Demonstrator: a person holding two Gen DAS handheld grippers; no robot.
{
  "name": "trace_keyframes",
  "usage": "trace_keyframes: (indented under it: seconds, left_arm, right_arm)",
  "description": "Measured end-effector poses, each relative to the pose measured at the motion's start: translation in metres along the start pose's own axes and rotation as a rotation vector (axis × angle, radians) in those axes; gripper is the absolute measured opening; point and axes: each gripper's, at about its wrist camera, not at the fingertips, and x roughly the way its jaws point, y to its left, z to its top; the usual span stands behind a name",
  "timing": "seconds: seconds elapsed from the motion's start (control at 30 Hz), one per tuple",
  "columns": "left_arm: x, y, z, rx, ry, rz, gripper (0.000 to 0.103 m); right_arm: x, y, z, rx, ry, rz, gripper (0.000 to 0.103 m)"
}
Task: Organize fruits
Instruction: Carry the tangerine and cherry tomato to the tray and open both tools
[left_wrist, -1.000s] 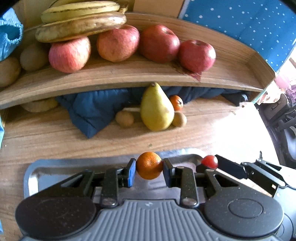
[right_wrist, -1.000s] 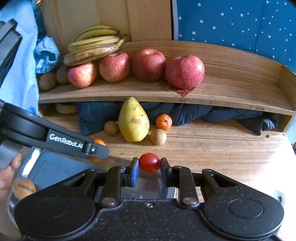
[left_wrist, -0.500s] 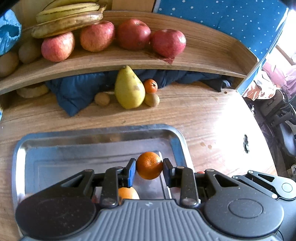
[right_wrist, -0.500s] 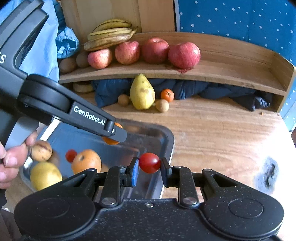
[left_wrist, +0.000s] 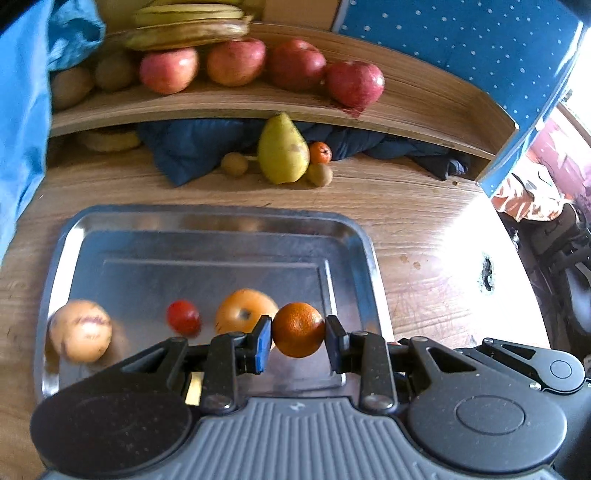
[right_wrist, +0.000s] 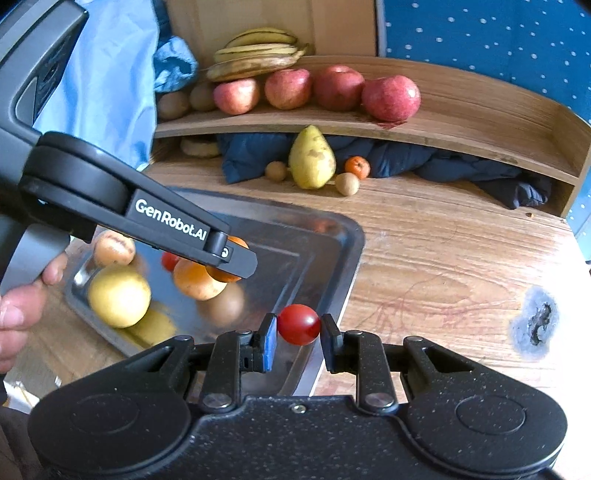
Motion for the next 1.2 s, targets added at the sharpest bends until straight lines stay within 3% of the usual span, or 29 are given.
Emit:
trace_keyframes:
  seconds: [0.57, 1.2]
  left_arm:
    - [-0.012, 0.023, -0.039, -0.090, 0.051, 0.046, 0.033]
    - [-0.008, 0.025, -0.047, -0.099, 0.075, 0.070, 0.034]
  right_arm:
    - [-0.002, 0.028, -0.017, -0.056, 0.026, 0.089, 0.026]
    - [-0.007, 0.026, -0.024, -0.047, 0.037, 0.070, 0.027]
